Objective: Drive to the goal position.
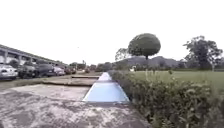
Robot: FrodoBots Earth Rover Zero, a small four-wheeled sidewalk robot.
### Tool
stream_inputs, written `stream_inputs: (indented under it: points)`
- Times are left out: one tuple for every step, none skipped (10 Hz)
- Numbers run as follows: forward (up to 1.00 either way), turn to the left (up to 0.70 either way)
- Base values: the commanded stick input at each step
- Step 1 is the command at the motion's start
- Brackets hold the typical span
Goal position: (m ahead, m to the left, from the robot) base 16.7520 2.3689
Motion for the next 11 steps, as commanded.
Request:
stream_inputs:
  points:
    - [0.5, 0.0]
    - [0.5, 0.0]
    - [0.5, 0.0]
    - [0.5, 0.0]
    - [0.5, 0.0]
    - [0.5, 0.0]
    - [0.5, 0.0]
    - [0.5, 0.0]
    - [0.5, 0.0]
    - [0.5, 0.0]
    - [0.5, 0.0]
